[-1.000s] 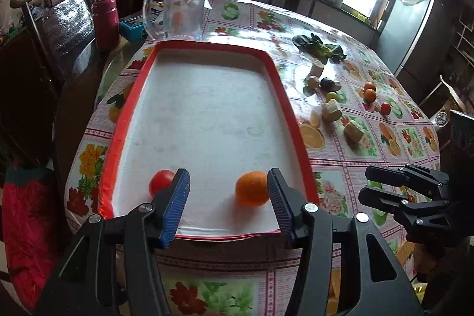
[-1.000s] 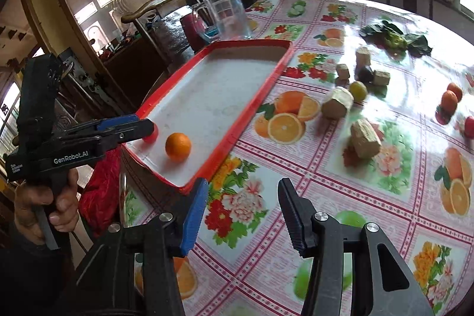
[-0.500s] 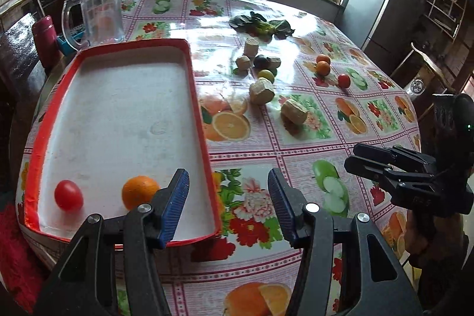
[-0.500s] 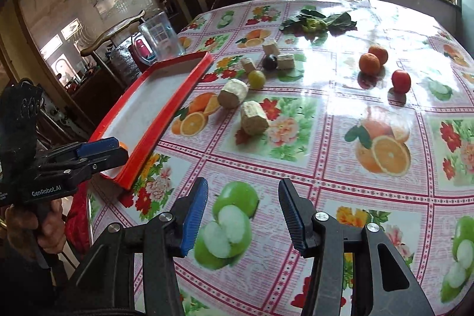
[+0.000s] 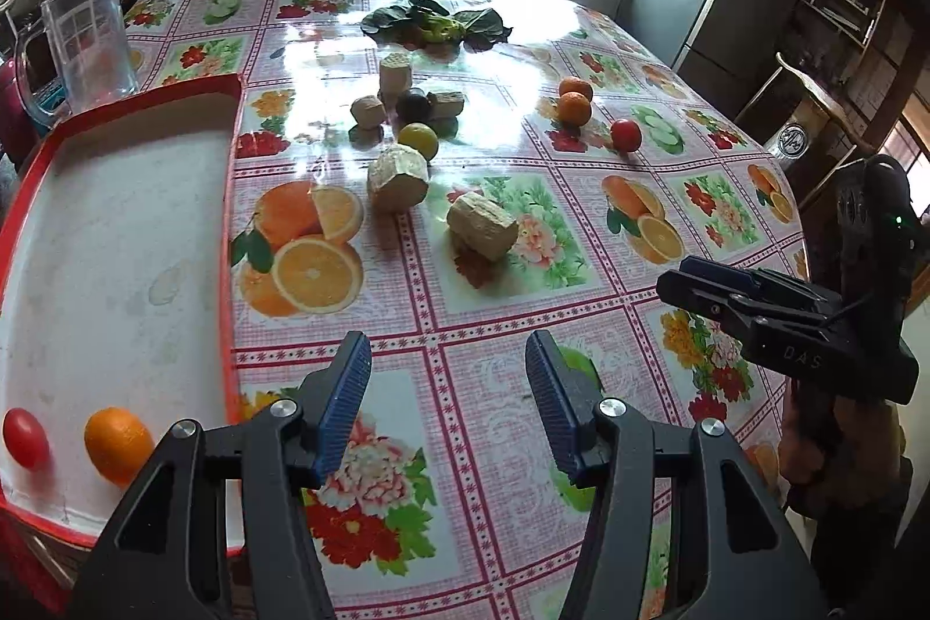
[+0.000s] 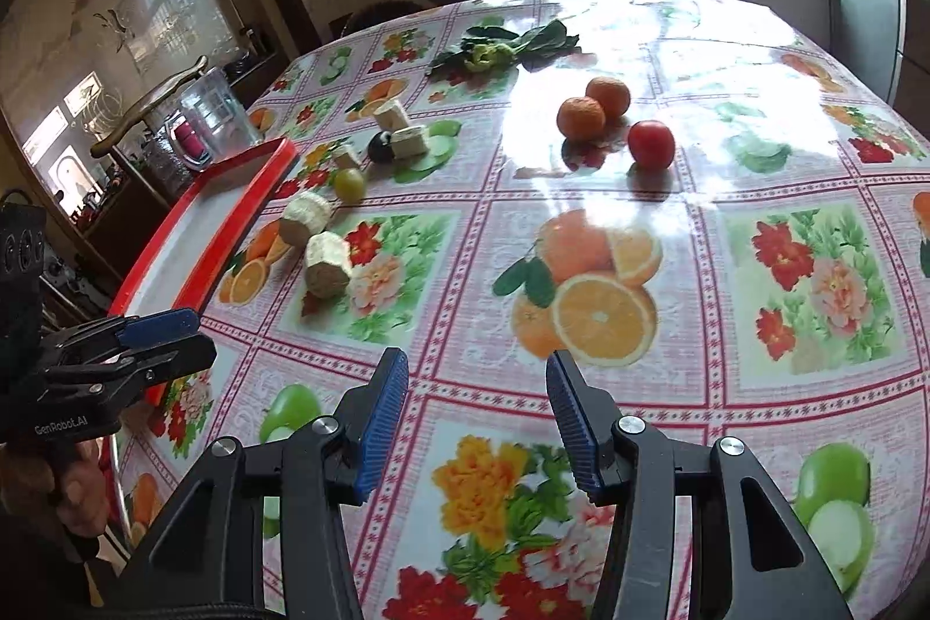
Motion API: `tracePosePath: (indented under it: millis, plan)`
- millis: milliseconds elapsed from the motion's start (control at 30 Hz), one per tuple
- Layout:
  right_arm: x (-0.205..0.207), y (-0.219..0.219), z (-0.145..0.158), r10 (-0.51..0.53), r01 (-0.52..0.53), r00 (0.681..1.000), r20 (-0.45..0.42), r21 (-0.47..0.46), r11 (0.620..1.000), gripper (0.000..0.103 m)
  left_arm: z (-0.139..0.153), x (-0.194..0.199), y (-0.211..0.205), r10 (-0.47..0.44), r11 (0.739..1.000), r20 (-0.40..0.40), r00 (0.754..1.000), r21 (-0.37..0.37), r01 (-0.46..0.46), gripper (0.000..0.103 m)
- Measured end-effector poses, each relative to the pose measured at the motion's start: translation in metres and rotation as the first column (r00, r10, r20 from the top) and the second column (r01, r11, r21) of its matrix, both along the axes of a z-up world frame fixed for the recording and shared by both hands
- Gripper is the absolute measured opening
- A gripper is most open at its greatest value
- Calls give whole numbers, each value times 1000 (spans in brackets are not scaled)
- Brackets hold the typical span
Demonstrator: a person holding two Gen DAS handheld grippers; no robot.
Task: Organize fruits
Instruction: 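Withdraw both grippers from the tray and move them back over the fruits, then grasp a red tomato with the right gripper while the left gripper reaches a cream block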
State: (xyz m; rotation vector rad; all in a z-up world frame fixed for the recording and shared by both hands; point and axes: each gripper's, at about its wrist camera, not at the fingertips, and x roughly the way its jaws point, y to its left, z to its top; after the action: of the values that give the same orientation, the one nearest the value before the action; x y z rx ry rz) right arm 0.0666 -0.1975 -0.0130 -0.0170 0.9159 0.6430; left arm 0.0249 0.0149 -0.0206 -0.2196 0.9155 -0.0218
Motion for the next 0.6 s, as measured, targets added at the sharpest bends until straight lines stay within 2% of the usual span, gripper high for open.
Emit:
tracePosePath:
  millis: [367,600]
  plan:
    - [80,-17,-9,-131,132,991,32,-41,990,51,-13,53,-20,-42,999,-26,999,12,42,54]
    - [123,-7,-17,-162,168,984,69,-98,981,51,-25,79,-27,-69,997,-47,996,27,71,54]
